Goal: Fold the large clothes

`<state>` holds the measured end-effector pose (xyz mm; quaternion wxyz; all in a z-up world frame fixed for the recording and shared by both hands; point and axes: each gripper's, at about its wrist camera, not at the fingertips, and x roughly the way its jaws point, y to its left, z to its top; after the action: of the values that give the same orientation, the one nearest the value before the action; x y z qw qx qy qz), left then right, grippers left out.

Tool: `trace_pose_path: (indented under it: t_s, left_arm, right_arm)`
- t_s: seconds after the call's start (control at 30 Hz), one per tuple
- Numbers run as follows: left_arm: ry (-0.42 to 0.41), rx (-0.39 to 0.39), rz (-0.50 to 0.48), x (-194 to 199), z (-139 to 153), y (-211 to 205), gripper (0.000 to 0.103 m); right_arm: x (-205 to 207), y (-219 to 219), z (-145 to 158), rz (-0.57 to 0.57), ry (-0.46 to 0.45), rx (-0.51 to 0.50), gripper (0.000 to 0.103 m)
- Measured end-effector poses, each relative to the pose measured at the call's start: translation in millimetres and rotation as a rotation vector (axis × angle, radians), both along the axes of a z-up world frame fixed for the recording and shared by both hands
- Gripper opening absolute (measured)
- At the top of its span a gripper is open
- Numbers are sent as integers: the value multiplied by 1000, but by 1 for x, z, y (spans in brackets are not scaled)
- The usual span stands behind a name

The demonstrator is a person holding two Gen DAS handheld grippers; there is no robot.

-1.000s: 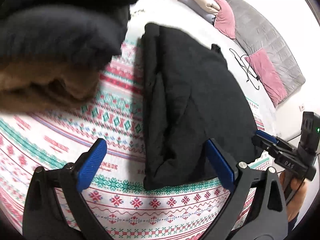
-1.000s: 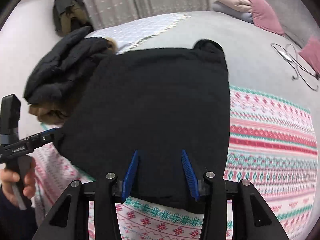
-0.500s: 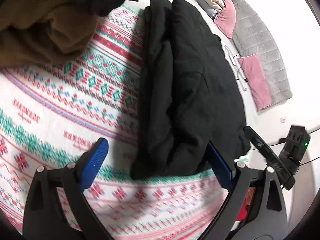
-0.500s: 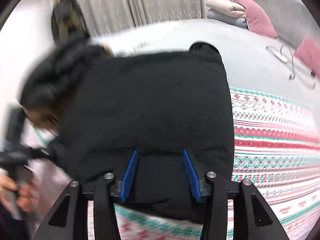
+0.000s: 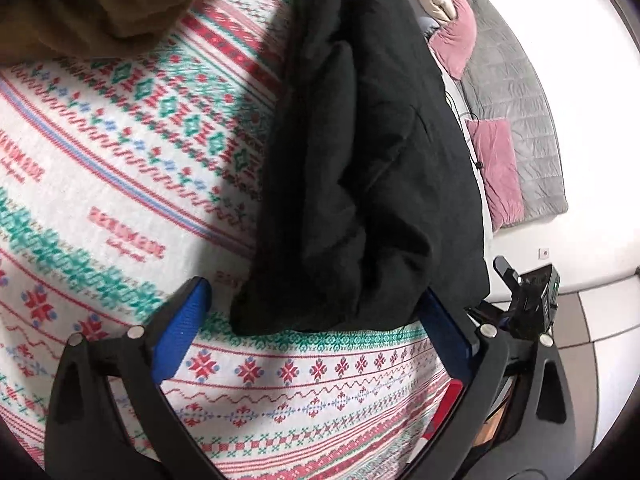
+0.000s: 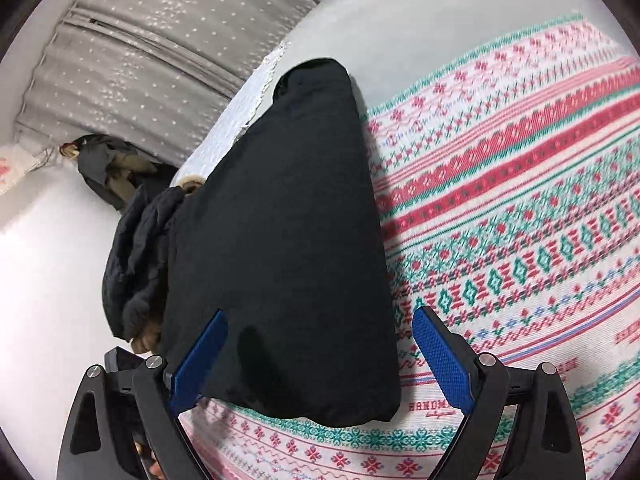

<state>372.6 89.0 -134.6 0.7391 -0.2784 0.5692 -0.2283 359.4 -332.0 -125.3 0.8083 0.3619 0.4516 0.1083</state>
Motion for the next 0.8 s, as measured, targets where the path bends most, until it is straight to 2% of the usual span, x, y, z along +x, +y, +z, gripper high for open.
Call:
trace_pose_path:
  t_s: [0.1,0.27,0.3,0.33,0.4,0.8]
  left_arm:
    - [-29,5,5,0,-3,-7,100]
    - [-118,90,13,-3,2,-22,100]
    - [-128,103,10,-3,3,-24,99]
    - [-138,111,1,-4,4,-27,93]
    - [-136,112,-1,-1,6,-30,90]
    - [-140,109,3,1,5,-32,89]
  right_arm:
    - [3,4,-4,11,6,-5,95]
    - [5,5,-12,13,13,11,95]
    - [5,4,-13,12,14,17,95]
    - [5,3,-15,10,15,22,95]
    - [5,1,-18,8,14,26,95]
    - [7,-3,-20,-3,12,65,95]
